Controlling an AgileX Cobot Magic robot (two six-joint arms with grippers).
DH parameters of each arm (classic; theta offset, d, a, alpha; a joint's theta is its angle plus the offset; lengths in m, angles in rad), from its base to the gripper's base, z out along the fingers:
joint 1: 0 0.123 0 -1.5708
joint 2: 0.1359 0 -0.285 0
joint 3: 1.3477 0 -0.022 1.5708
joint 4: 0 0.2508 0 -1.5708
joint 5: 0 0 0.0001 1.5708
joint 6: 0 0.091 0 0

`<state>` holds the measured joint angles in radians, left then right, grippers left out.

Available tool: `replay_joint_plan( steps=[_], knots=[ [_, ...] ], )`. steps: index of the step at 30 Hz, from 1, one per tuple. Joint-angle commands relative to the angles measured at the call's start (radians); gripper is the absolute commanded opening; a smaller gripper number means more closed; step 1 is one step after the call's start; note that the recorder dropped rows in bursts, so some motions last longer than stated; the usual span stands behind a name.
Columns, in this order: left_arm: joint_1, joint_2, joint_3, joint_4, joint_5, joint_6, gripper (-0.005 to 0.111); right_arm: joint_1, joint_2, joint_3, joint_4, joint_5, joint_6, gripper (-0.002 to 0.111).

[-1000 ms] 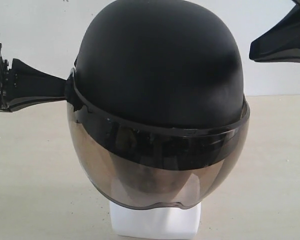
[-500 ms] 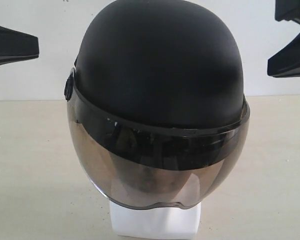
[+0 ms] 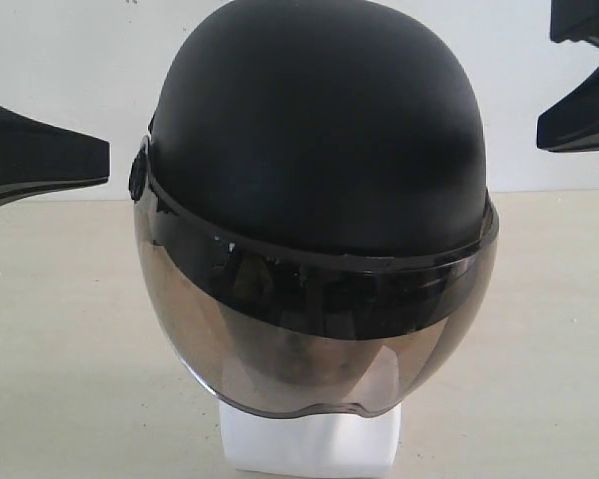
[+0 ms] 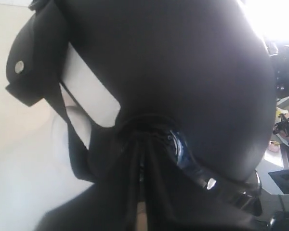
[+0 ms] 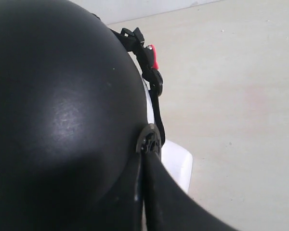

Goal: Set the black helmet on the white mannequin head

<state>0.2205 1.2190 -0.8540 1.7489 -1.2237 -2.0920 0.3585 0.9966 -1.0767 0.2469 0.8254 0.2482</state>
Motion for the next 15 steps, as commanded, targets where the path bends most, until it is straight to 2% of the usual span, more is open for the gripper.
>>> replay_joint_plan(
  steps=[1, 15],
  knots=[
    [-0.011, 0.031, 0.006, -0.004, 0.003, -0.001, 0.004, 0.001, -0.008, -0.005, -0.003, -0.009, 0.008, 0.0],
    [-0.015, 0.061, 0.004, -0.004, 0.003, -0.006, 0.004, 0.001, -0.008, -0.005, 0.004, 0.002, 0.022, 0.0]
  ],
)
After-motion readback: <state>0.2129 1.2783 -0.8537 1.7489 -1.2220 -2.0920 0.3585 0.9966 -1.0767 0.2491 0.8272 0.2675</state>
